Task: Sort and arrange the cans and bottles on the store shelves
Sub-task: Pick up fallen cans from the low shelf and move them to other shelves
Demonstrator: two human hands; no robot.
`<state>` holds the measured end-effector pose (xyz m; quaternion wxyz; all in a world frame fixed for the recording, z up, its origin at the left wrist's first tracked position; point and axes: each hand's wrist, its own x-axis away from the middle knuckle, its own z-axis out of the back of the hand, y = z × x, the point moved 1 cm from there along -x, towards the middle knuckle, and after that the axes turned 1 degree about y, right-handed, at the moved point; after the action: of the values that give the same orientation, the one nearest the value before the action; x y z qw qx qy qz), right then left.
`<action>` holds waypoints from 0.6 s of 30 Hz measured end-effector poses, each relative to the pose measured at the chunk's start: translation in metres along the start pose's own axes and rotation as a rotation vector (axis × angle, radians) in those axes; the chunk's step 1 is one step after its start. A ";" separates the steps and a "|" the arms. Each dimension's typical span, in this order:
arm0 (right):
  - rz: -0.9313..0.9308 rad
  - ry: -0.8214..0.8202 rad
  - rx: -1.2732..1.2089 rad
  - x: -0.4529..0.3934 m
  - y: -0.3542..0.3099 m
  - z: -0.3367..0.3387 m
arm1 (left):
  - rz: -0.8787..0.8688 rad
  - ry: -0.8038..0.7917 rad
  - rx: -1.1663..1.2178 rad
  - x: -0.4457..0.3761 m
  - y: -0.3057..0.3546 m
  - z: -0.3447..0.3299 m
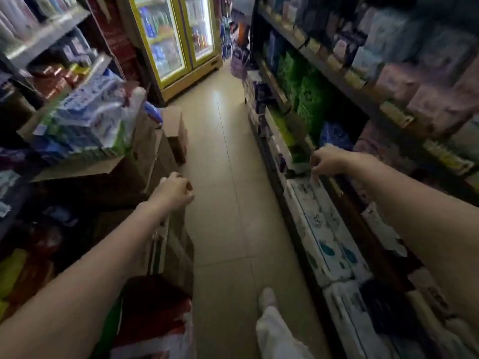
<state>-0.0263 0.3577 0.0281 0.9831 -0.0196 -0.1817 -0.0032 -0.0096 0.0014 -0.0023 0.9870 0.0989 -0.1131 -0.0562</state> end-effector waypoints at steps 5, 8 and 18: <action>-0.055 0.131 -0.144 -0.125 0.020 0.035 | 0.065 -0.090 0.028 -0.116 0.035 -0.002; -0.165 0.165 -0.265 -0.189 0.012 0.060 | -0.005 -0.048 0.047 -0.170 0.050 0.012; 0.381 0.406 -0.414 -0.401 -0.097 0.155 | -0.130 0.415 0.180 -0.421 -0.021 0.112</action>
<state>-0.4578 0.2671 0.0330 0.9574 -0.2513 0.0290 0.1395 -0.4450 0.0166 0.0110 0.9706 0.2031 0.0944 -0.0878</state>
